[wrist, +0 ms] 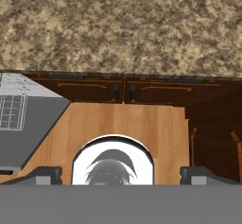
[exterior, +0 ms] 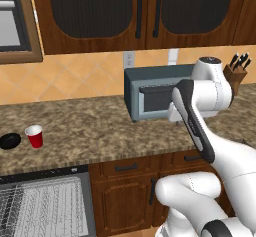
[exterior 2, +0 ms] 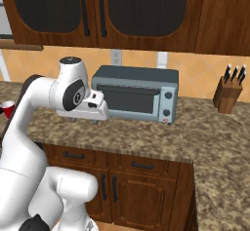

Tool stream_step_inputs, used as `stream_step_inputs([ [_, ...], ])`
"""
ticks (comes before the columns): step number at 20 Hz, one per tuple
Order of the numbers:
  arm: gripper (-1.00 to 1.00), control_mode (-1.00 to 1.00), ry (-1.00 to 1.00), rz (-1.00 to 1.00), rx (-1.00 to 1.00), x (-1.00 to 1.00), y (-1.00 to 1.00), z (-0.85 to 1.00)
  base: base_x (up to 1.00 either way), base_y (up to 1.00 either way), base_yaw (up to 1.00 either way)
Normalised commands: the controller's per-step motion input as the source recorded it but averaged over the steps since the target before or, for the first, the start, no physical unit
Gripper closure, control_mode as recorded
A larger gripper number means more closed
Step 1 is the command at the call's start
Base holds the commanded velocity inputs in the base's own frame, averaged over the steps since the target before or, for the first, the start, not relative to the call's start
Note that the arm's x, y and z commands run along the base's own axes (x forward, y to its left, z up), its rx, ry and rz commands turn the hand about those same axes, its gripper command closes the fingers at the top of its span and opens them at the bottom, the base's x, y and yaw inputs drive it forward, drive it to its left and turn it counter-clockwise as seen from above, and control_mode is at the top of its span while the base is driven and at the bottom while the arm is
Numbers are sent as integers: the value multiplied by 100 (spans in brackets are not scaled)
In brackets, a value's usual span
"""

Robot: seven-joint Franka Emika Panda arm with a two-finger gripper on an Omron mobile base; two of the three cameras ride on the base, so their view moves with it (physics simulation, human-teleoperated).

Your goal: Pick up the cup and bowl from the counter, place them in the dishwasher, and close the dishwasher door.

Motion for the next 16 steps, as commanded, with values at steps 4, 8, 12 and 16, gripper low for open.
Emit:
stream_step_inputs([
  [4, -100, -100, 0, 2, 0, 0, 0, 0, 0, 0, 0],
  [8, -100, -100, 2, 3, 0, -13, 0, -11, 0, 0, 0],
  [12, -100, 100, 1, 2, 0, -13, 0, -8, -47, 0, 14],
  [16, -100, 100, 0, 0, 0, 0, 0, 0, -51, 0, 33],
])
